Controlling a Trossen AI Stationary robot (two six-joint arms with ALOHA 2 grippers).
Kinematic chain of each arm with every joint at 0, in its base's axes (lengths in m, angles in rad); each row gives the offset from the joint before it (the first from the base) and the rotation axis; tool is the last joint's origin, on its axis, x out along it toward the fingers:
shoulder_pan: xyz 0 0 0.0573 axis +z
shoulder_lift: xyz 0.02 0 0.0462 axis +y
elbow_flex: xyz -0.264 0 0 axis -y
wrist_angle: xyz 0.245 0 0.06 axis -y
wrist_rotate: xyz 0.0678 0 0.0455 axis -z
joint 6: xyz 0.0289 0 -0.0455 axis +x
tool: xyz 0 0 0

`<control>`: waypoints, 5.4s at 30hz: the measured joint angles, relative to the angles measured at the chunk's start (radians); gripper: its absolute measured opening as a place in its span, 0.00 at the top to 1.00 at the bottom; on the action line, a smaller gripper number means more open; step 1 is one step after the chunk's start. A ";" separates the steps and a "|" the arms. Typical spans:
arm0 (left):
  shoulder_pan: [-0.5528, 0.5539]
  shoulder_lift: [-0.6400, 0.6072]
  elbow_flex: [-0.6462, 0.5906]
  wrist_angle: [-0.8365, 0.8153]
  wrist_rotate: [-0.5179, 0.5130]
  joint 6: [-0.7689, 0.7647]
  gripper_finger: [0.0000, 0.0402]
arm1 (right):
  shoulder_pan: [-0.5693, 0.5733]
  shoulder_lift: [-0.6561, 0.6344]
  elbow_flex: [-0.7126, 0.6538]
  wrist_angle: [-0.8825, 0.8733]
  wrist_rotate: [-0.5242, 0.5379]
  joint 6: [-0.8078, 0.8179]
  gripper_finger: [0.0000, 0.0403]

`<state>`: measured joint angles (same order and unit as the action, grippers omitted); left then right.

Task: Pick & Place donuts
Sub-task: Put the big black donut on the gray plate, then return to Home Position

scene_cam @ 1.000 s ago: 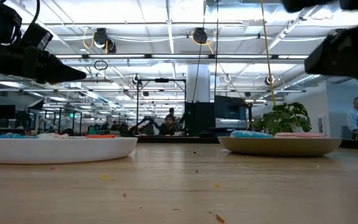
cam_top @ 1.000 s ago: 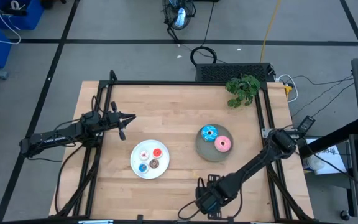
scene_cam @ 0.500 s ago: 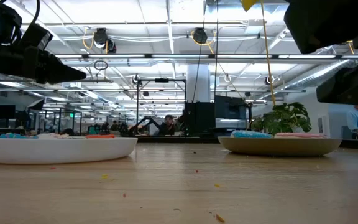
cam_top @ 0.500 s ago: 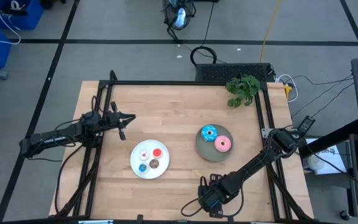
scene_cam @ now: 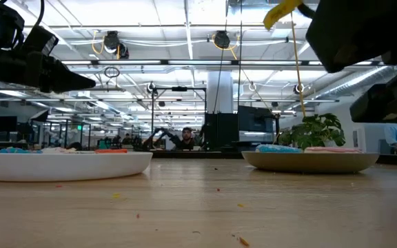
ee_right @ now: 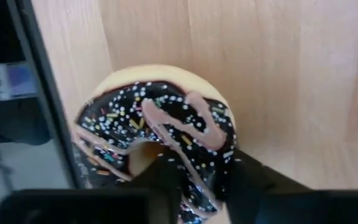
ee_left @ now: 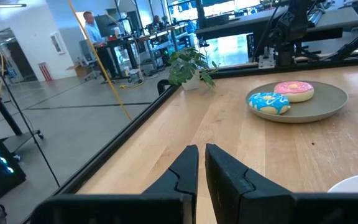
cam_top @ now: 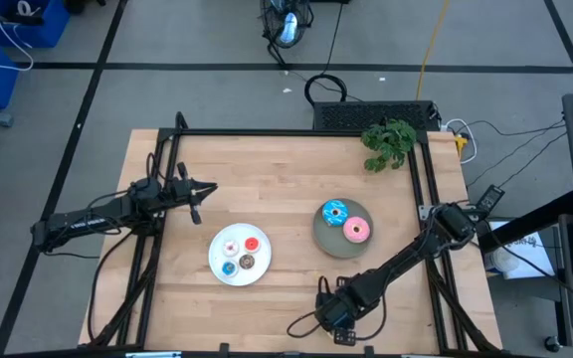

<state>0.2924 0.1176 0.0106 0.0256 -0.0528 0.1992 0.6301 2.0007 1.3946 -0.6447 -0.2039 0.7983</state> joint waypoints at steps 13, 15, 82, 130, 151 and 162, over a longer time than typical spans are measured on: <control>0.000 0.000 0.000 0.001 0.001 0.000 0.91 | -0.063 -0.300 0.000 -0.005 0.121 -0.051 0.96; 0.000 0.000 0.000 0.001 0.001 -0.001 0.91 | -0.077 -0.350 0.001 -0.017 0.142 -0.054 0.98; 0.000 0.000 0.000 0.006 0.001 0.002 0.91 | -0.561 -0.218 -0.077 -0.247 0.202 -0.328 0.97; 0.000 0.000 0.000 0.007 0.000 0.005 0.91 | -0.605 -0.279 -0.209 -0.206 0.202 -0.340 0.49; 0.000 0.000 0.000 0.017 -0.027 0.054 0.91 | -0.569 -0.669 -0.209 -0.217 0.335 -0.447 0.66; 0.001 0.000 0.000 0.061 -0.097 0.086 0.91 | -0.469 -1.067 -0.444 0.164 0.488 -0.757 0.96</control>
<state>0.2930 0.1174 0.0101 0.0866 -0.1503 0.2856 0.1612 0.9337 0.9506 -0.4806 0.2836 0.0412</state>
